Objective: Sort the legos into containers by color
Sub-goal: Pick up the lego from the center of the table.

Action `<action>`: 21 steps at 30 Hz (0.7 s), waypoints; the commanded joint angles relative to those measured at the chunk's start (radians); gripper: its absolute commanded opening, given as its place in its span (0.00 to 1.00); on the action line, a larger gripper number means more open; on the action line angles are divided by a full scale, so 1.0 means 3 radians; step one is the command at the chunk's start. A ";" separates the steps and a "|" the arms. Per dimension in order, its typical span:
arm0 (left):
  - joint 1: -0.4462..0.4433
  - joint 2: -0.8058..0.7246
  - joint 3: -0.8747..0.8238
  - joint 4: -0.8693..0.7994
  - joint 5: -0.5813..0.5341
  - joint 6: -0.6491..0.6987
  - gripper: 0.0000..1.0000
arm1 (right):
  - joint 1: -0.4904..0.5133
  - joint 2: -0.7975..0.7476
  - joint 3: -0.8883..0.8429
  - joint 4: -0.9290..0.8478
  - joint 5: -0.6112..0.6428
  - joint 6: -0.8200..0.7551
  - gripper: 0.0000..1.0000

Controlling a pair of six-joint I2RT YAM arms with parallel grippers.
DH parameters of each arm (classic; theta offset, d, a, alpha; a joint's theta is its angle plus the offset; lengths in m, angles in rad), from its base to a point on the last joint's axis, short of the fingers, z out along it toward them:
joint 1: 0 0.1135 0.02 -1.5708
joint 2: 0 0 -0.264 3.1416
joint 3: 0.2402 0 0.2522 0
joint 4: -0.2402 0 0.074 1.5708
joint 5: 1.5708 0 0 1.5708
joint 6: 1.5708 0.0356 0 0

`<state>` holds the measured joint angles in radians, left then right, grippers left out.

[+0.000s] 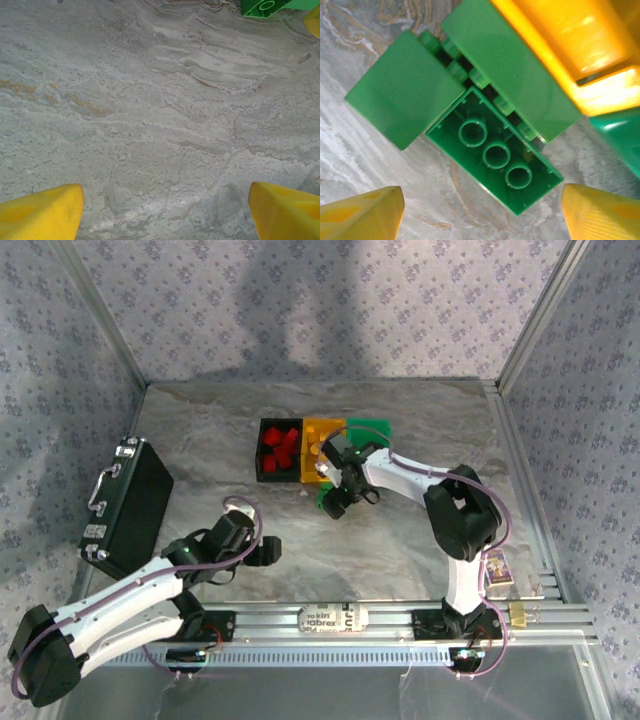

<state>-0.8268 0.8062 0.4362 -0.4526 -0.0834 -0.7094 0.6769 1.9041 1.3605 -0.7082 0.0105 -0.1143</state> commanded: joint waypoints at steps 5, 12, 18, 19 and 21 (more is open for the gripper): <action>-0.0028 -0.0028 0.0004 -0.0073 -0.0049 -0.0065 0.85 | 0.0068 0.0277 0.0253 -0.0109 0.0255 -0.0188 0.84; -0.0026 -0.0028 0.0009 -0.0087 -0.0054 -0.0080 0.85 | 0.0128 0.0404 0.0294 -0.0093 0.0234 -0.0189 0.84; -0.0028 -0.0020 -0.0010 -0.0063 -0.0050 -0.0091 0.85 | 0.0215 0.0407 0.0268 -0.0139 0.0273 -0.0137 0.69; -0.0030 -0.0017 -0.0011 -0.0056 -0.0046 -0.0096 0.85 | 0.0232 0.0404 0.0254 -0.0138 0.0281 -0.0119 0.68; -0.0026 -0.0004 -0.0008 -0.0050 -0.0045 -0.0096 0.85 | 0.0267 0.0389 0.0228 -0.0150 0.0308 -0.0096 0.67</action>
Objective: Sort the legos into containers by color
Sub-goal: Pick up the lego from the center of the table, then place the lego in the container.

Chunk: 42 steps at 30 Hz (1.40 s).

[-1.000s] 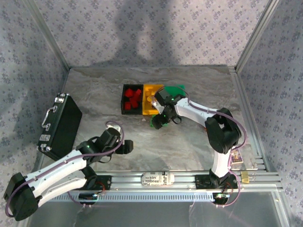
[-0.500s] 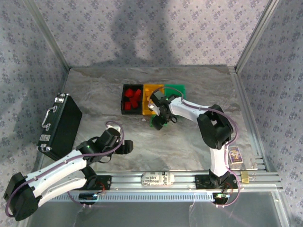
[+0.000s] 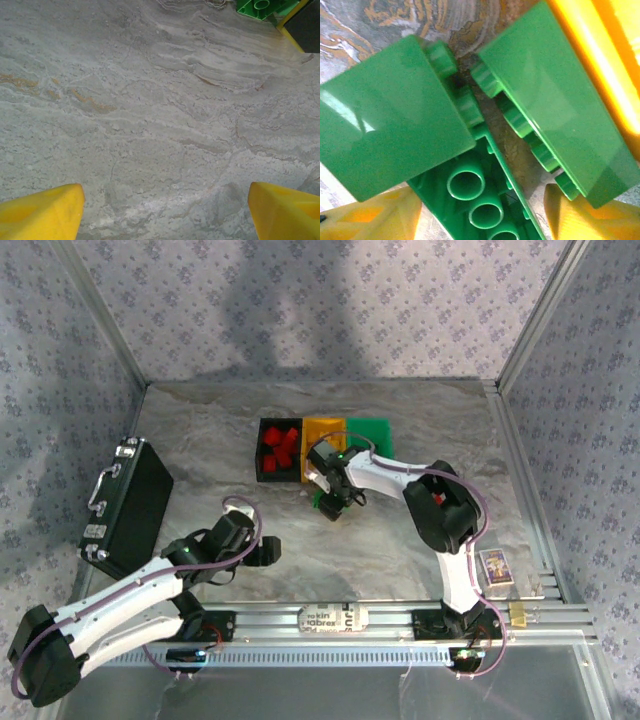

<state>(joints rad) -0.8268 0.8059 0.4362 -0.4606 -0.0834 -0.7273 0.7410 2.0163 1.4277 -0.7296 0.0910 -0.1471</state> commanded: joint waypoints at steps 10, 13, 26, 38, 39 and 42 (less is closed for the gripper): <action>-0.0028 -0.0011 0.0013 -0.0050 -0.0052 -0.0028 0.85 | 0.0297 -0.0318 -0.0115 -0.0258 0.0249 0.0190 0.36; -0.0027 -0.0012 0.0019 -0.0044 -0.0055 -0.0031 0.84 | 0.0328 -0.0551 -0.0170 -0.0331 0.0342 0.0270 0.28; -0.0040 0.0132 0.0095 0.0042 -0.0051 0.0016 0.84 | -0.0521 -0.1025 0.0032 -0.0283 0.0336 0.0619 0.28; -0.0212 0.0029 0.0079 -0.0037 -0.0161 -0.0099 0.84 | -0.0971 0.0023 0.1171 -0.0573 0.0208 0.0992 0.27; -0.0230 0.0019 0.0083 -0.0046 -0.0169 -0.0106 0.84 | -0.0989 0.0122 0.1291 -0.0650 0.0216 0.0999 0.27; -0.0260 0.0011 0.0092 -0.0067 -0.0197 -0.0130 0.84 | -0.1028 0.0347 0.1568 -0.0820 0.0252 0.1066 0.27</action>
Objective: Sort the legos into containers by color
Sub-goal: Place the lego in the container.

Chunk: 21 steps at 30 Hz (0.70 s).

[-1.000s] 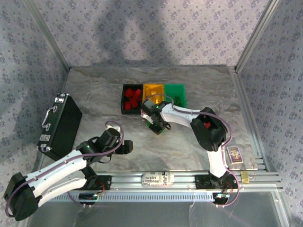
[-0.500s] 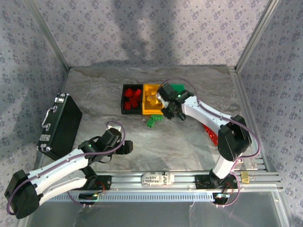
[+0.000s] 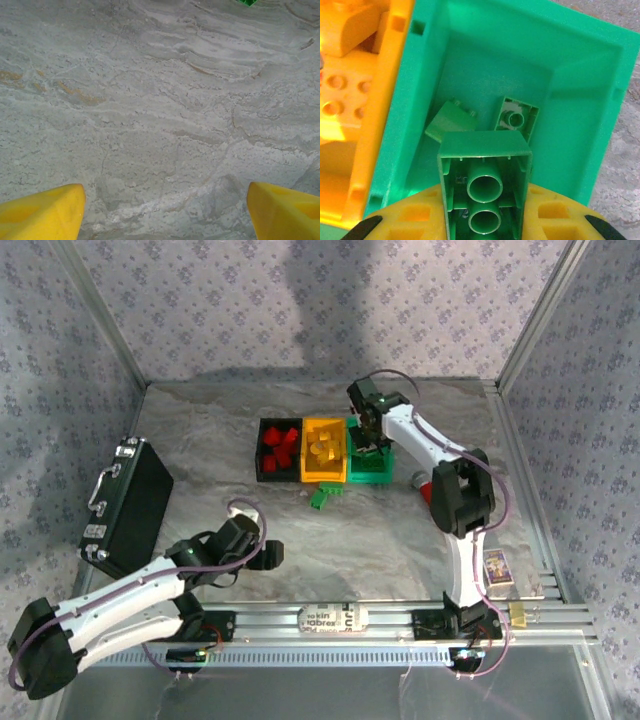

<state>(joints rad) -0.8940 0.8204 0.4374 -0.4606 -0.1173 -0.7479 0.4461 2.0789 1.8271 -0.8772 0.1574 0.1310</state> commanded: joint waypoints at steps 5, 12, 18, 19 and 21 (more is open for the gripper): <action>-0.0068 -0.0025 0.0099 -0.0065 -0.0105 -0.0079 0.84 | -0.0049 0.0238 0.0336 -0.0333 0.0058 0.0194 0.34; -0.0084 0.0062 0.0246 -0.0078 -0.0128 -0.0003 0.83 | 0.0009 -0.0261 0.0003 -0.0087 0.0030 0.0264 0.64; -0.0084 0.0448 0.0473 0.0018 -0.0074 0.0162 0.84 | 0.0043 -0.0919 -0.0386 0.0036 -0.0015 0.0339 0.64; -0.0086 0.0520 0.0518 0.0049 -0.0054 0.0190 0.84 | 0.0052 -0.1032 -0.0478 0.0070 -0.0029 0.0358 0.65; -0.0084 0.0696 0.0623 0.0140 -0.0033 0.0259 0.85 | 0.0087 -0.1307 -0.0729 0.0186 -0.0088 0.0399 0.65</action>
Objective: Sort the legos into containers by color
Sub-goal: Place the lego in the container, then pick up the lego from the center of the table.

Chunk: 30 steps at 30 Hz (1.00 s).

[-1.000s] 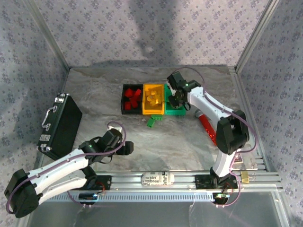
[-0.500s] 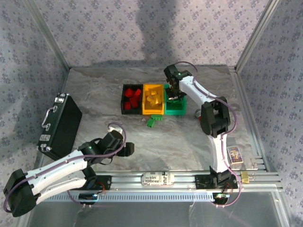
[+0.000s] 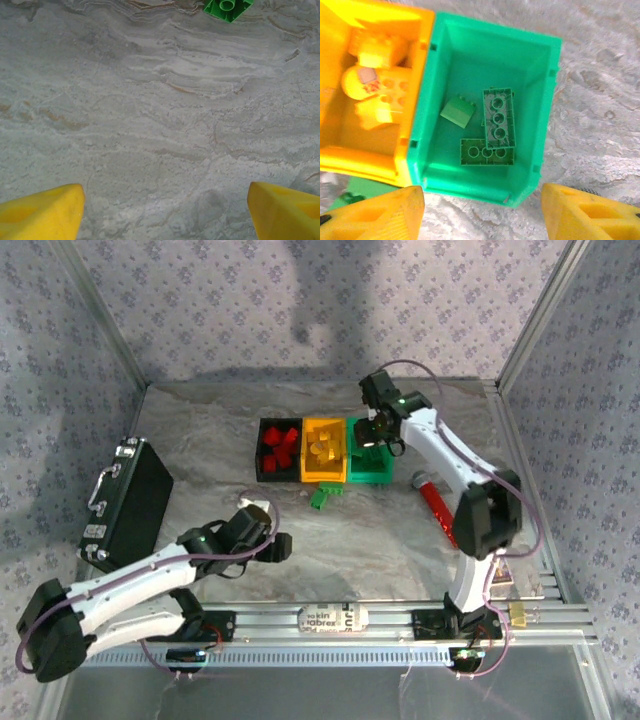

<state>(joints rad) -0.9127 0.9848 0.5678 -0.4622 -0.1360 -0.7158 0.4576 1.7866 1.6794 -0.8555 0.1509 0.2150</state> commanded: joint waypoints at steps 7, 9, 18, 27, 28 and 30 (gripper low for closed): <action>-0.0021 0.1027 0.0822 0.0109 0.0045 0.0581 0.87 | 0.0200 -0.1070 -0.1047 0.0430 -0.0143 0.0203 0.69; -0.0002 0.1284 0.1039 0.0084 0.0041 0.0730 0.88 | 0.0218 -0.1193 -0.1183 0.0433 -0.0143 0.0226 0.70; 0.0187 0.2346 0.1931 -0.0024 0.0153 0.1115 0.85 | 0.0316 -0.1708 -0.1864 0.0664 -0.0187 0.0572 0.71; 0.0373 0.3109 0.2677 -0.0304 0.0230 0.1378 0.77 | 0.0391 -0.2213 -0.2367 0.0669 -0.0057 0.0734 0.70; 0.0378 0.3183 0.2741 -0.0337 0.0223 0.1389 0.77 | 0.0389 -0.2270 -0.2405 0.0661 -0.0049 0.0748 0.70; 0.0384 0.3294 0.2815 -0.0364 0.0223 0.1399 0.74 | 0.0385 -0.2369 -0.2470 0.0663 -0.0038 0.0774 0.70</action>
<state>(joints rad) -0.7982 1.9369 1.3697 -0.5068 -0.0818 -0.3344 0.5720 1.1194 0.9607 -0.6609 0.1162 0.4137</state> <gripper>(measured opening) 0.747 0.703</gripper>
